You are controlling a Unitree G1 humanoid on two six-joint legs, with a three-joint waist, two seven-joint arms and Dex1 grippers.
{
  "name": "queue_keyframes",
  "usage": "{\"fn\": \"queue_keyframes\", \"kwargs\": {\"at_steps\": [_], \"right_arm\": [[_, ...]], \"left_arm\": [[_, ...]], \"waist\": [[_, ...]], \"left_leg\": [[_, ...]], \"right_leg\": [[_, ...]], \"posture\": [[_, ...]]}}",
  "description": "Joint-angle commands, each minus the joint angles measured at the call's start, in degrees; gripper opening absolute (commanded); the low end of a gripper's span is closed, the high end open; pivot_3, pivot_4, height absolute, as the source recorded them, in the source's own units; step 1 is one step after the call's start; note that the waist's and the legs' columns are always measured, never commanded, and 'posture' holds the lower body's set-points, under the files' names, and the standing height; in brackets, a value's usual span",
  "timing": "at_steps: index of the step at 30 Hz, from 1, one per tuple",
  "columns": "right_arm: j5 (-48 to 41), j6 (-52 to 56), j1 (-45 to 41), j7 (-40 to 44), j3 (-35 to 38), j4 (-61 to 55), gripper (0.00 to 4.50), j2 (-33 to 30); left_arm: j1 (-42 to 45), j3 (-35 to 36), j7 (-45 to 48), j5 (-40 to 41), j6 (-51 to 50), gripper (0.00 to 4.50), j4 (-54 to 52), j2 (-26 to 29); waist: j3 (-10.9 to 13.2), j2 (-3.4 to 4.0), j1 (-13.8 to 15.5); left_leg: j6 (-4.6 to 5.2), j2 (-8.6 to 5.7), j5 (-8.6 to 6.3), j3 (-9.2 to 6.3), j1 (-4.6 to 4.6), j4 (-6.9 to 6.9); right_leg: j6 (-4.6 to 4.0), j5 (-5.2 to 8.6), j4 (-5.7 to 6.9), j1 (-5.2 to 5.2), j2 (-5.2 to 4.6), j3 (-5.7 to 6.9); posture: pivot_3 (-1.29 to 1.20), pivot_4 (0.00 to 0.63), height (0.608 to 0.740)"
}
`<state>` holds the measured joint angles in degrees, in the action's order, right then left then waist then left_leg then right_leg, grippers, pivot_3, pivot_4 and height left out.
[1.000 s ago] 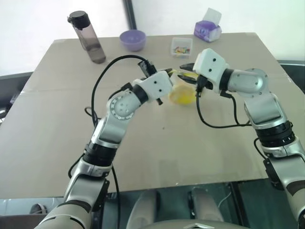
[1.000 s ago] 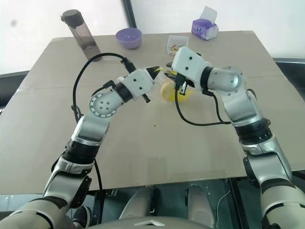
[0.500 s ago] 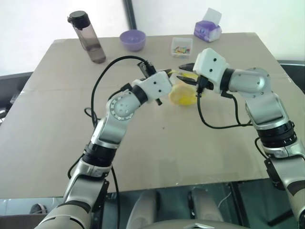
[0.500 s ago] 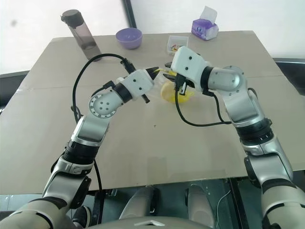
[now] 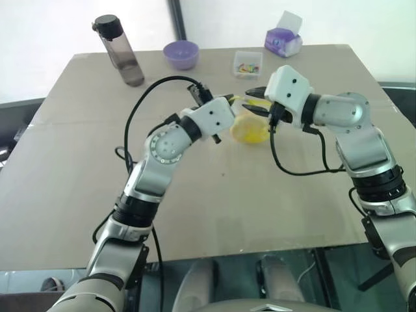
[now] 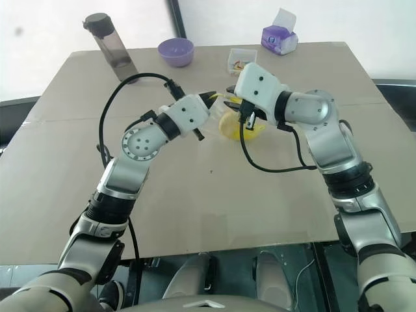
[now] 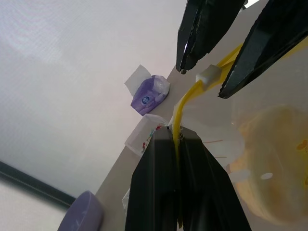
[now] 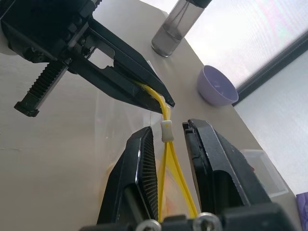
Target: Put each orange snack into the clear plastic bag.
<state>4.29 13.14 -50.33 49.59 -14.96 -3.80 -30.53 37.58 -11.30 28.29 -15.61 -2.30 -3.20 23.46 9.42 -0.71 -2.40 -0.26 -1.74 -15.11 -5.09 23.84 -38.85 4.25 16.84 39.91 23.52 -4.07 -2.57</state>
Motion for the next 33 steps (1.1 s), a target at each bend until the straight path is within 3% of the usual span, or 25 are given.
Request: {"fn": "queue_keyframes", "kwargs": {"at_steps": [1,3,33], "right_arm": [[-0.21,-0.67,-0.64,-0.23,1.41,-1.50,0.89,-0.37],[-0.18,-0.69,-0.60,-0.17,1.32,-1.53,0.40,-0.42],[0.93,-0.97,-0.82,-0.55,1.05,-0.36,0.40,-0.11]], "left_arm": [[-0.10,0.46,-0.72,-0.24,0.19,0.00,-1.96,0.02],[-0.22,0.47,-0.69,-0.23,0.13,0.00,-2.08,0.05],[-0.73,0.43,-1.22,0.31,0.09,0.00,-2.79,-0.23]], "waist": [[0.00,0.00,0.00],[0.00,0.00,0.00],[0.00,0.00,0.01]], "left_leg": [[0.00,0.00,0.00,0.00,0.00,0.00],[0.00,0.00,0.00,0.00,0.00,0.00],[0.00,0.00,0.00,0.00,0.00,0.00]], "right_leg": [[0.00,0.00,0.00,0.00,0.00,0.00],[0.00,0.00,0.00,0.00,0.00,0.00],[0.00,0.00,0.00,0.00,0.00,0.00]], "posture": [[0.00,0.150,0.740],[0.00,0.150,0.740],[0.00,0.150,0.740]]}}
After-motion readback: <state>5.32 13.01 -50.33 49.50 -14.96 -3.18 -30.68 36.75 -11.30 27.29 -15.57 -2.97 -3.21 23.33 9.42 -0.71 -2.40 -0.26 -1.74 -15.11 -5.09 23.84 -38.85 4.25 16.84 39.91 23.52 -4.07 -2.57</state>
